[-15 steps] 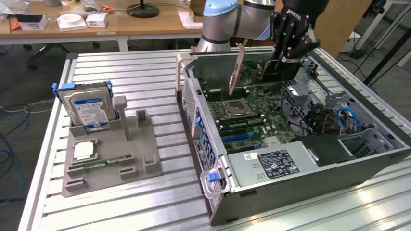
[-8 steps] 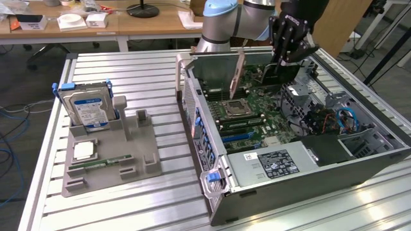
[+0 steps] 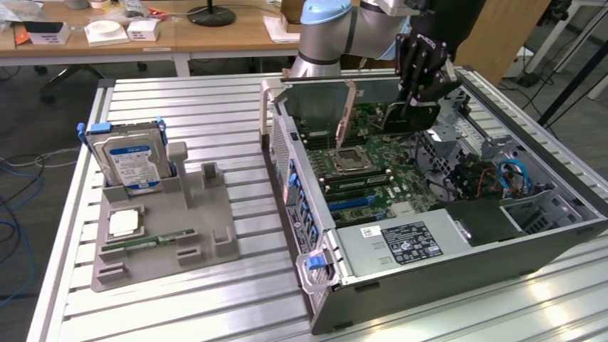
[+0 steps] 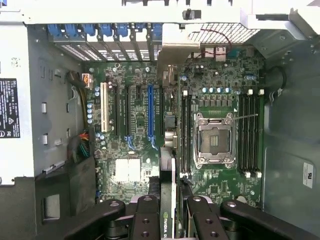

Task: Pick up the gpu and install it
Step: 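Insert the gpu into the slot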

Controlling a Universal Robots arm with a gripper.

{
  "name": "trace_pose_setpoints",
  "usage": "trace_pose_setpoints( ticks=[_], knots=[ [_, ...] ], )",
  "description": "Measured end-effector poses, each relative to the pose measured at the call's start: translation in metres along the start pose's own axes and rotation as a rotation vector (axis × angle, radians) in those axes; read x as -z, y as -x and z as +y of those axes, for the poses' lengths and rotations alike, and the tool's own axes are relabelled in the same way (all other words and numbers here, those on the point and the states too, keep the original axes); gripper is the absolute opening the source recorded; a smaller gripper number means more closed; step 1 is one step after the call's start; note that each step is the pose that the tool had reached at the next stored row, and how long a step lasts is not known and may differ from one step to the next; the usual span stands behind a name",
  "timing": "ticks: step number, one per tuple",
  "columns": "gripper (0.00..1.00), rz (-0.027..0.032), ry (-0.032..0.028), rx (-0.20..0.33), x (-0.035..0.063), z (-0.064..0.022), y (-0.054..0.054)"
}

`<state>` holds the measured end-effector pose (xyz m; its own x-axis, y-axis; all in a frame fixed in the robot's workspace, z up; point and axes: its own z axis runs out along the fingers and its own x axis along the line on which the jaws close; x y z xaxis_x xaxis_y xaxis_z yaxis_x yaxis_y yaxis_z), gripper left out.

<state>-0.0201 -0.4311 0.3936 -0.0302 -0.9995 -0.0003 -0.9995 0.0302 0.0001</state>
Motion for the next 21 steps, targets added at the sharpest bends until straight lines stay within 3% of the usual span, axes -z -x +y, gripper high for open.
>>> trace_pose_setpoints(
  ticks=[21],
  knots=[
    [0.26, -0.0002, 0.0, -0.001, -0.0244, 0.0049, -0.004]
  ],
)
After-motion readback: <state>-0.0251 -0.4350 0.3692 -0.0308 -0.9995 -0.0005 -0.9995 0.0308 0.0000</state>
